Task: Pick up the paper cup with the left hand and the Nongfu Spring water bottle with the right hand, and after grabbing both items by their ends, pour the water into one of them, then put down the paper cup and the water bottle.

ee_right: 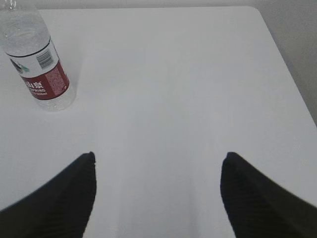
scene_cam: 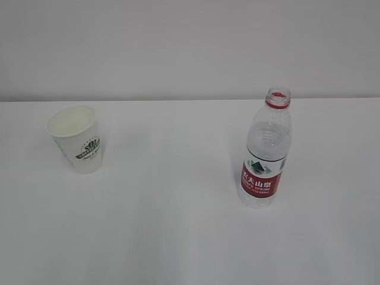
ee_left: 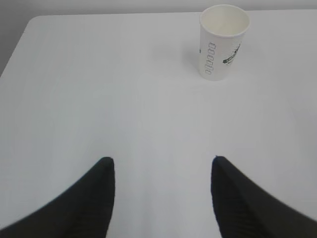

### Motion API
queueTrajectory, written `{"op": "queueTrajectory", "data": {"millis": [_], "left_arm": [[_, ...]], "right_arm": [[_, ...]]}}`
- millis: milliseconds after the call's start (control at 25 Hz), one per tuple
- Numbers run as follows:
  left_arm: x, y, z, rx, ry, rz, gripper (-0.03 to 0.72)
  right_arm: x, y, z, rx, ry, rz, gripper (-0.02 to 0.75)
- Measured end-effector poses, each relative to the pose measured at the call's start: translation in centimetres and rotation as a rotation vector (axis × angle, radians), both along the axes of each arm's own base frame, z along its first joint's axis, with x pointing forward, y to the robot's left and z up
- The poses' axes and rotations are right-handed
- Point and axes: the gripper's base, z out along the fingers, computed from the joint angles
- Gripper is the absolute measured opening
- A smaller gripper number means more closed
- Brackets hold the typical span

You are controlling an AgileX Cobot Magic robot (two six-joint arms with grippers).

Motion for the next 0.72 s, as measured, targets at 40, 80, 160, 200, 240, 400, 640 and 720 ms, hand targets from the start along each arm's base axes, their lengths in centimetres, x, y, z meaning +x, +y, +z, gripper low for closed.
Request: {"op": "queueTrajectory", "data": {"millis": [40,80,160,200,240,400,640,720], "left_arm": [[0.0,0.0,0.0,0.000,0.000,0.000,0.450],[0.0,0.0,0.0,0.000,0.000,0.000,0.450],[0.0,0.0,0.0,0.000,0.000,0.000,0.450],[0.0,0.0,0.0,0.000,0.000,0.000,0.450],[0.0,0.0,0.0,0.000,0.000,0.000,0.450],[0.0,0.0,0.0,-0.003,0.000,-0.002,0.450],[0.4,-0.1,0.1,-0.003,0.015,-0.004,0.450],[0.6,-0.1,0.2,-0.003,0.011,-0.004,0.450]], "right_arm": [[0.0,0.0,0.0,0.000,0.000,0.000,0.587],[0.0,0.0,0.0,0.000,0.000,0.000,0.587],[0.0,0.0,0.0,0.000,0.000,0.000,0.587],[0.0,0.0,0.0,0.000,0.000,0.000,0.587],[0.0,0.0,0.0,0.000,0.000,0.000,0.587],[0.0,0.0,0.0,0.000,0.000,0.000,0.587],[-0.3,0.0,2.2,0.000,-0.146,0.004,0.587],[-0.4,0.1,2.7,0.007,-0.166,0.009,0.587]]}}
